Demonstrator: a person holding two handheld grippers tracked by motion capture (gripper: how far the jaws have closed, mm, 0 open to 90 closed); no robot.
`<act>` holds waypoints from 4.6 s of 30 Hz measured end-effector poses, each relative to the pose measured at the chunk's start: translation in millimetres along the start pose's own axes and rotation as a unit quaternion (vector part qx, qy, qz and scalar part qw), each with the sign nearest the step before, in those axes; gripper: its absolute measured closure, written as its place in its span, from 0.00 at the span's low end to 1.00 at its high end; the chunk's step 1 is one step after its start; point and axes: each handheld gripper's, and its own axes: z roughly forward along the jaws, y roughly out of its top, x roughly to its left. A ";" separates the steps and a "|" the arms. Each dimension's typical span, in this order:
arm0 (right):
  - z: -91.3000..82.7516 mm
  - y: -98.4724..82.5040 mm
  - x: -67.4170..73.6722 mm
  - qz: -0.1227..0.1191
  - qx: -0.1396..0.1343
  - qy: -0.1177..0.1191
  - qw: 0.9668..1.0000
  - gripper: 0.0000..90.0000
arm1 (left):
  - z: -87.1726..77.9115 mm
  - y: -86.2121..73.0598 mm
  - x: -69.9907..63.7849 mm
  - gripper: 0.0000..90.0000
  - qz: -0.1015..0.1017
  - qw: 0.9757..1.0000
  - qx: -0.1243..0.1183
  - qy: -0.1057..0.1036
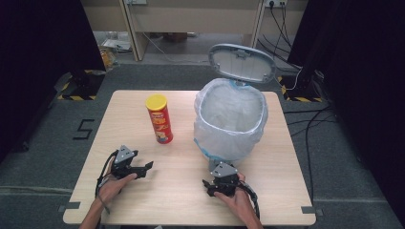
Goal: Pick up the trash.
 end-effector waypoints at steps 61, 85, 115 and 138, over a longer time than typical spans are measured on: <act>-0.3 0.0 -0.3 -0.009 0.002 0.001 1.000 0.26 | 91.7 72.2 7.9 0.20 -0.016 0.996 -0.066 0.058; -0.4 -0.1 -0.4 -0.008 0.002 0.003 1.000 0.26 | 62.7 91.7 -4.0 0.27 0.000 0.998 -0.059 0.019; -0.4 0.3 0.2 -0.007 0.004 0.001 1.000 0.26 | 20.2 124.0 -14.6 0.27 0.024 0.997 -0.069 -0.013; -0.3 -0.5 -1.1 -0.008 0.000 0.005 1.000 0.26 | -8.5 170.4 -24.5 0.27 0.054 0.994 -0.083 -0.044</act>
